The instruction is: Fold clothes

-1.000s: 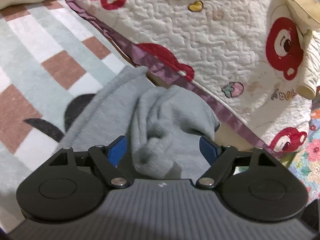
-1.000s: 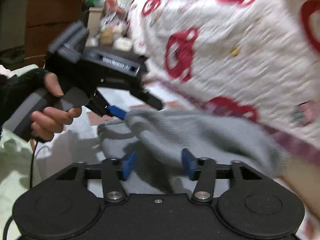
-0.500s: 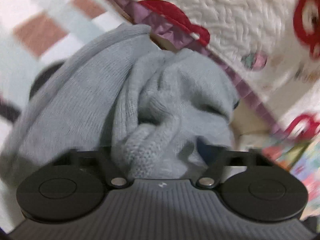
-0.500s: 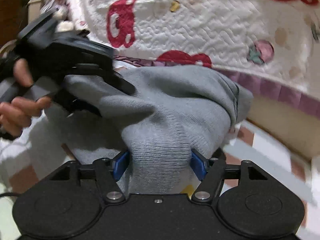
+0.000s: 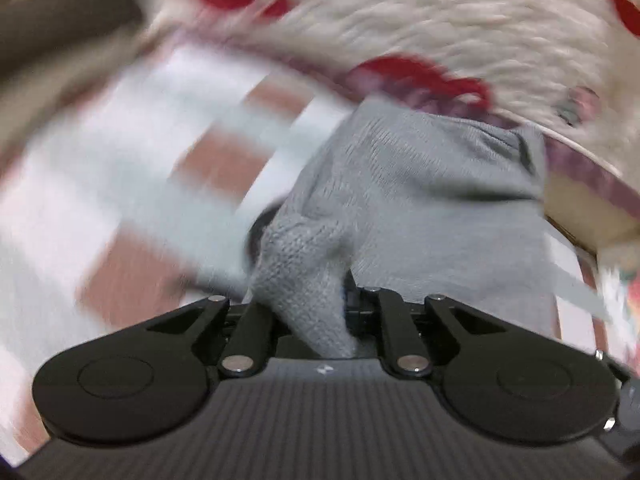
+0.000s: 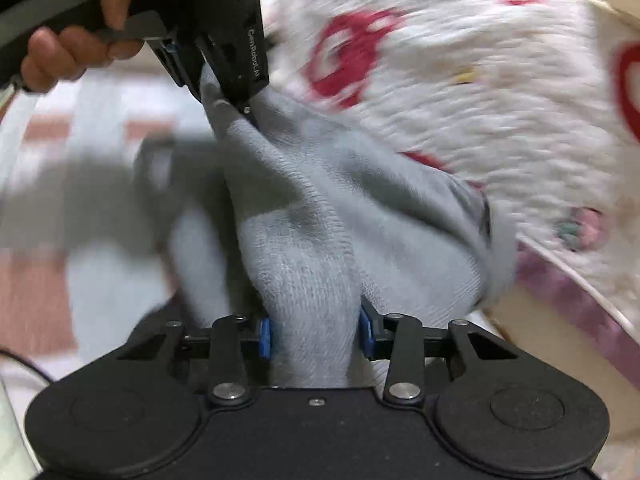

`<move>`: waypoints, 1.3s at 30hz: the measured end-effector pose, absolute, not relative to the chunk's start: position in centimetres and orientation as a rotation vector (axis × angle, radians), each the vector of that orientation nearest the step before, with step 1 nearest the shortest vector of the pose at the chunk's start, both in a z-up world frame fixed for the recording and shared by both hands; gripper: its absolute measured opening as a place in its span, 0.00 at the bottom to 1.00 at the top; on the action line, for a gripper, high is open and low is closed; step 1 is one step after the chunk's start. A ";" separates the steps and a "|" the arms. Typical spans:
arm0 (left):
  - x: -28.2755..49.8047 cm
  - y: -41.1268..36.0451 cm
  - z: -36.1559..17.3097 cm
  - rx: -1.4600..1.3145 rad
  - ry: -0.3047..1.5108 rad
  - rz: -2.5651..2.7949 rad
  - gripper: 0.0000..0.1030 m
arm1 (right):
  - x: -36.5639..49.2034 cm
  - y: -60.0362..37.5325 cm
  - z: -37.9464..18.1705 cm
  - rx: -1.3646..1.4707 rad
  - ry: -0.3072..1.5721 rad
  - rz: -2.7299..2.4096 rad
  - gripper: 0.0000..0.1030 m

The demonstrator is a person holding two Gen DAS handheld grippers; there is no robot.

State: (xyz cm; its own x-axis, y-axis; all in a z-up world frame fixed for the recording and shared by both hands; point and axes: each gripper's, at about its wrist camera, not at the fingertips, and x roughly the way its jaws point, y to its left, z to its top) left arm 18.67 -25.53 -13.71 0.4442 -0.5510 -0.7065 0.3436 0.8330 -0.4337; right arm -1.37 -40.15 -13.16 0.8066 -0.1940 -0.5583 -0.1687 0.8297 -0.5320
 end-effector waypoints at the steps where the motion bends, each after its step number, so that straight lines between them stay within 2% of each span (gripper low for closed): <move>1: 18.7 -24.9 -14.0 -0.285 0.957 -0.571 0.11 | -1.4 -39.5 -13.7 -0.659 0.645 -0.005 0.44; 4: 19.0 -24.8 -13.5 -0.309 0.959 -0.592 0.12 | -1.9 -39.0 -13.2 -0.681 0.613 0.008 0.48; 9: 19.7 -24.8 -11.4 -0.340 0.961 -0.638 0.12 | -2.1 -40.4 -11.1 -0.474 0.530 0.052 0.56; 12: 20.0 -24.2 -11.0 -0.389 0.977 -0.657 0.10 | -1.9 -41.9 -10.7 -0.347 0.537 0.123 0.57; 15: 20.4 -24.1 -10.8 -0.409 1.008 -0.640 0.09 | -1.7 -43.4 -10.3 -0.219 0.541 0.193 0.45; 18: 20.6 -23.4 -11.1 -0.420 1.041 -0.609 0.09 | -1.4 -44.7 -10.1 -0.103 0.562 0.257 0.44; 21: 19.8 -23.7 -12.3 -0.274 1.068 -0.561 0.11 | -0.5 -45.1 -11.0 -0.074 0.667 0.288 0.44; 27: 18.9 -23.7 -12.2 -0.213 1.018 -0.502 0.26 | -1.0 -43.8 -10.5 -0.178 0.648 0.297 0.44; 34: 15.9 -25.7 -6.9 -0.033 0.749 -0.616 0.28 | 0.0 -45.5 -10.9 -0.035 0.702 0.310 0.44; 37: 16.2 -26.7 -7.1 -0.056 0.738 -0.690 0.39 | 0.1 -45.5 -10.9 -0.028 0.716 0.315 0.44; 39: 17.1 -26.9 -7.9 -0.101 0.767 -0.692 0.39 | 0.1 -45.5 -10.9 -0.030 0.721 0.315 0.44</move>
